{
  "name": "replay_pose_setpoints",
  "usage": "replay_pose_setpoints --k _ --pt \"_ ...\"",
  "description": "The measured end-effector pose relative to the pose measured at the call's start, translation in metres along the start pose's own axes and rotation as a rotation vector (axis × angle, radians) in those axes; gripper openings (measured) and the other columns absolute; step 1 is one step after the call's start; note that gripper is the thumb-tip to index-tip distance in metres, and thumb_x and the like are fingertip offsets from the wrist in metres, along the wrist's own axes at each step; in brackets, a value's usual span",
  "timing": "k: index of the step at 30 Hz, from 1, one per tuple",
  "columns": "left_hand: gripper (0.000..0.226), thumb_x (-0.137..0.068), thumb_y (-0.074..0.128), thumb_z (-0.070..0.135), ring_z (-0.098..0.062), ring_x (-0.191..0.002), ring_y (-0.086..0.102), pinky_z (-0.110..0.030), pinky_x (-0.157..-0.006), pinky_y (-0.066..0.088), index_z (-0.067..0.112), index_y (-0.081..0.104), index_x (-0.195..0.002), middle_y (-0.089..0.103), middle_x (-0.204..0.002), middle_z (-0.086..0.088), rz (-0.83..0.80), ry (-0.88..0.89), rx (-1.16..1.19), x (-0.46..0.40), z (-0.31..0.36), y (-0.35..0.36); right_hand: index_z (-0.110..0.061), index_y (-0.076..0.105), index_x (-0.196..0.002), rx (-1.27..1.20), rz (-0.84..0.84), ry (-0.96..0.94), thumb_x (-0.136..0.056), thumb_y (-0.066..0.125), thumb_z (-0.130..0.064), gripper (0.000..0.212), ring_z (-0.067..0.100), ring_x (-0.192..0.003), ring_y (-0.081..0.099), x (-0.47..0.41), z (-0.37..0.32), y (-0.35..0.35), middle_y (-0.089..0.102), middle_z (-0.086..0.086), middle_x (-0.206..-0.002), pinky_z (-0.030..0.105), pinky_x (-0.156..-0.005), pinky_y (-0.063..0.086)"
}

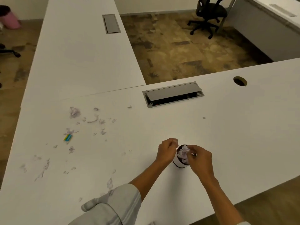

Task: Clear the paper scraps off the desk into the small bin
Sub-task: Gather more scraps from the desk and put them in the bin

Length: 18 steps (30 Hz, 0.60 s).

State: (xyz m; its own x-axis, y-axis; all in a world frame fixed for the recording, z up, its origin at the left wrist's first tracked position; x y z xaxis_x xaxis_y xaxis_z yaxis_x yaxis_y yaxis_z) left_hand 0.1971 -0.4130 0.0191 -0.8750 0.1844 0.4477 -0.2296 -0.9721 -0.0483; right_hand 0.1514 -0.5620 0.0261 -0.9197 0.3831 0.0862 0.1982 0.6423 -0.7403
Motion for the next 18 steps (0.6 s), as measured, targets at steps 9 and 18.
replay_pose_setpoints --k 9,18 --pt "0.021 -0.096 0.048 0.02 -0.018 -0.095 0.067 -0.032 -0.082 0.054 0.012 0.067 -0.097 0.071 -0.098 -0.005 0.306 -0.095 0.033 0.014 -0.037 -0.108 -0.023 0.074 -0.088 0.244 -0.06 0.056 -0.082 0.069 -0.023 0.008 0.023 -0.077 0.07 -0.008 -0.034 0.005 0.074 0.0 -0.083 0.031 -0.066 0.057" --pt "0.045 -0.08 0.073 0.024 -0.031 -0.119 0.049 -0.038 -0.093 0.044 0.008 0.053 -0.117 0.056 -0.121 -0.015 0.875 -0.195 -0.241 0.087 -0.105 -0.308 -0.01 0.07 -0.107 -0.039 -0.276 -0.109 -0.077 0.078 -0.014 0.031 0.022 -0.094 0.069 -0.009 -0.109 0.106 0.072 0.007 -0.103 0.036 -0.079 0.058"
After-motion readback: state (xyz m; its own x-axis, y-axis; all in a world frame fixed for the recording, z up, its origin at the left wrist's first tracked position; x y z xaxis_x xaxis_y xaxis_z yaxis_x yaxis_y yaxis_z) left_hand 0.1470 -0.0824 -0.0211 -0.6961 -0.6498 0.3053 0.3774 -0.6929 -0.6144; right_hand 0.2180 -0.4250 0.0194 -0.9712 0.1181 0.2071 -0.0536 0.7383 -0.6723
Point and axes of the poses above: each hand's wrist, its own x-axis away from the middle knuckle, its own y-axis out of the palm, z = x × y, the point moved 4 cm from there along -x, towards the middle knuckle
